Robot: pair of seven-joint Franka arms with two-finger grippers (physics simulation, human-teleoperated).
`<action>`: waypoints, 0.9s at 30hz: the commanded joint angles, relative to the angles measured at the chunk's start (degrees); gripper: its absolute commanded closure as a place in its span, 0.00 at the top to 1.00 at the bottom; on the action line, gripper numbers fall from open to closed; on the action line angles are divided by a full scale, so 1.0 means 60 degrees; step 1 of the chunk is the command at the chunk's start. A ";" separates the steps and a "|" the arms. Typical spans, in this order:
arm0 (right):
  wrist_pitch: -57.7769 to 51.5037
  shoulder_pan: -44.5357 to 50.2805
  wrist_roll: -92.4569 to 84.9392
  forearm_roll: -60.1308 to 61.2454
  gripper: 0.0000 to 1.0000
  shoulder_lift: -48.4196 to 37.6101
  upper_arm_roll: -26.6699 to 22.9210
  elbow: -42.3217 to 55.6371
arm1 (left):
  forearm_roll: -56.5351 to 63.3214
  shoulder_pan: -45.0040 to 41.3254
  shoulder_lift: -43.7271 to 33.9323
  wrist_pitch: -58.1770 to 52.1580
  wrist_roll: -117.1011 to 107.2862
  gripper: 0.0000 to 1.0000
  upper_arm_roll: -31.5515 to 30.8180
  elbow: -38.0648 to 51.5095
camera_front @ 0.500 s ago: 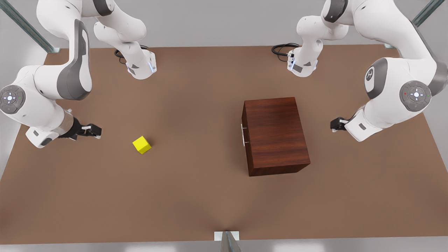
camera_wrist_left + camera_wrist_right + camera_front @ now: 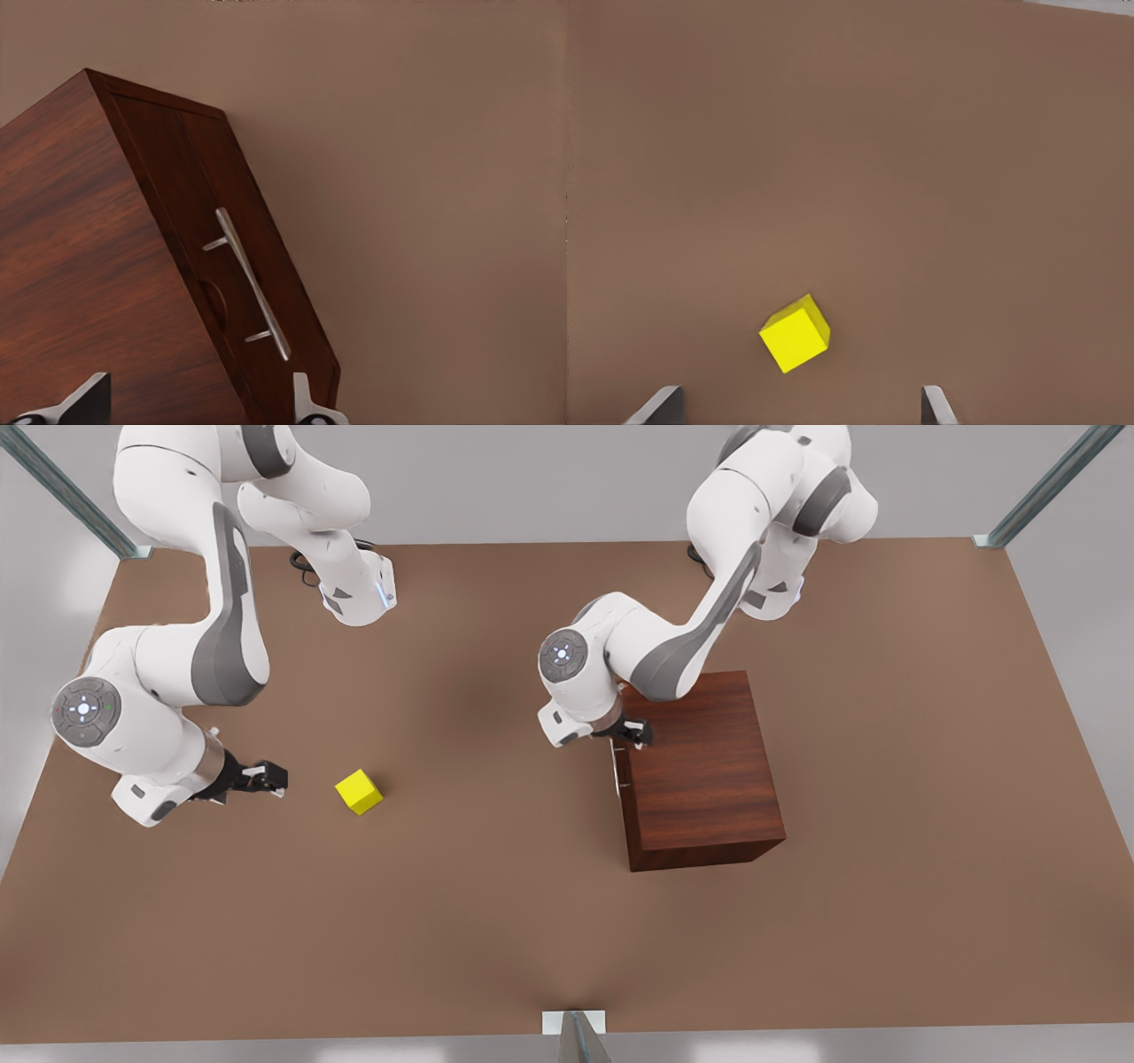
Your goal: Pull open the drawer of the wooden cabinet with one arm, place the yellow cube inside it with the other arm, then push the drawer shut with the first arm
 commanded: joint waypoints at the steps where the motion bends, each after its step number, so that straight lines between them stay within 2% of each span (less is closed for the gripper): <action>1: 0.0910 0.0067 -0.0130 -0.0005 1.00 0.0081 0.0288 -0.0202 | 0.0064 -0.0134 0.0165 0.1061 -0.7689 1.00 0.0001 0.0004; 4: 0.2725 -0.0050 -0.0729 -0.0034 1.00 -0.0944 0.0890 -0.2750 | 0.0079 -0.0163 0.0473 0.1735 -0.8201 1.00 0.0016 0.0019; 5: 0.2917 -0.0050 -0.0760 -0.0034 1.00 -0.0973 0.0933 -0.3117 | 0.0079 -0.0192 0.0532 0.1794 -0.8479 0.99 0.0031 0.0019; 7: 0.3575 -0.0050 -0.0935 -0.0034 1.00 -0.1032 0.1021 -0.3923 | 0.0166 -0.0324 0.0664 0.1809 -0.8641 0.82 0.0031 0.0019; 9: 0.4059 -0.0094 -0.0950 -0.0034 1.00 -0.0915 0.1021 -0.4318 | 0.0664 -0.0471 0.0781 0.1721 -0.8700 0.79 0.0016 0.0004; 12: 0.4118 -0.0065 -0.1550 -0.0034 1.00 -0.0505 0.1036 -0.4333 | 0.1207 -0.0529 0.0942 0.1033 -0.8057 0.78 0.0016 -0.0025; 16: 0.4674 0.0023 -0.2342 -0.0034 1.00 -0.0417 0.1124 -0.5036 | 0.1500 -0.0530 0.1132 0.0491 -0.7207 0.71 0.0016 -0.0040; 27: 0.5378 -0.0299 -0.3235 -0.0664 1.00 0.0535 0.1226 -0.5578 | 0.1544 -0.0529 0.1631 0.0696 -0.7001 0.70 0.0016 -0.0025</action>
